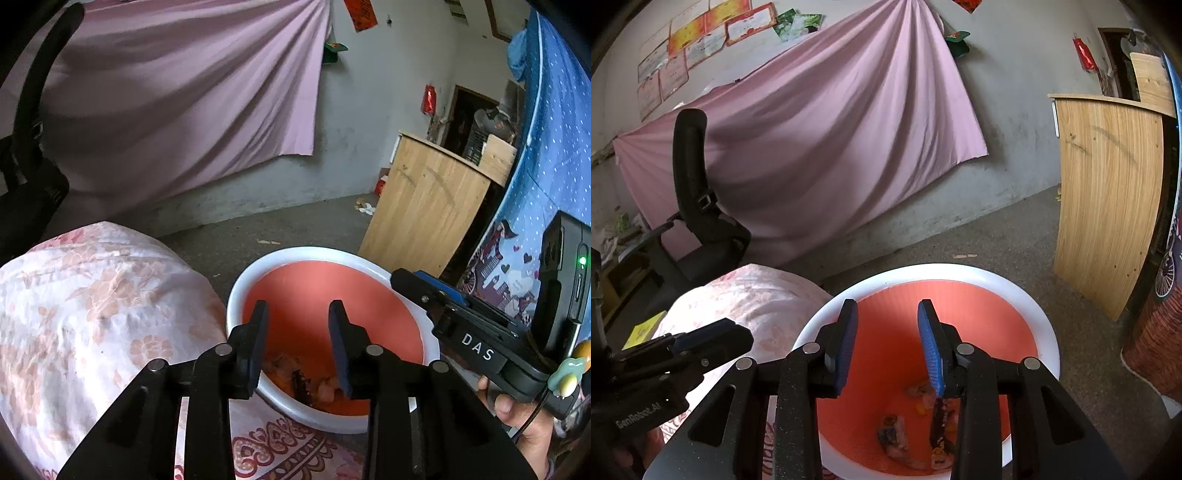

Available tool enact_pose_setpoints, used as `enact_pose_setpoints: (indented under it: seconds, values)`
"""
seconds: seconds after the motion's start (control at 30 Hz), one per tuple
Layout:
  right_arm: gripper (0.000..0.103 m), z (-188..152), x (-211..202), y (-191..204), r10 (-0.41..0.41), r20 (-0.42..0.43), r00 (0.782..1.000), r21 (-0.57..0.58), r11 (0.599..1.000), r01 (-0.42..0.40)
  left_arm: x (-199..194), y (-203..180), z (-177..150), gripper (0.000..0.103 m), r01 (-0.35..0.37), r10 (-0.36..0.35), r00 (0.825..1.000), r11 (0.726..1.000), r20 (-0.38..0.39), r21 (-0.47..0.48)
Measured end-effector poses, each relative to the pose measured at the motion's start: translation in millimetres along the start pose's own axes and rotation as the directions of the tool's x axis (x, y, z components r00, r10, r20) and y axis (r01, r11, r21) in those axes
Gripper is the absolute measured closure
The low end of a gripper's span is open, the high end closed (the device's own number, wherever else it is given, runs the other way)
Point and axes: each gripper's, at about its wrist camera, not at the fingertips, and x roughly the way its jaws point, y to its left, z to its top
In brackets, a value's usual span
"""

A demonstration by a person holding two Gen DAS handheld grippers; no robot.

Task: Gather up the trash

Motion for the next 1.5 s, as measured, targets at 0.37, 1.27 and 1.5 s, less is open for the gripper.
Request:
enact_pose_setpoints:
  seconds: [0.37,1.27,1.5]
  values:
    - [0.059,1,-8,12,0.01,0.063,0.998,-0.026,1.0,-0.008,-39,36,-5,0.062,-0.082,0.092,0.991,0.991,0.092,-0.106]
    - [0.0,-32,-77,111,0.164,0.316,0.934,-0.148,0.981,-0.122,-217,104,-85,0.005,-0.357,0.448,0.838,0.882,0.311,-0.307]
    - [0.0,-52,-106,135,0.216,0.379,0.9,-0.194,0.969,-0.151,-250,103,-113,0.003,-0.399,0.495,0.804,0.86,0.331,-0.318]
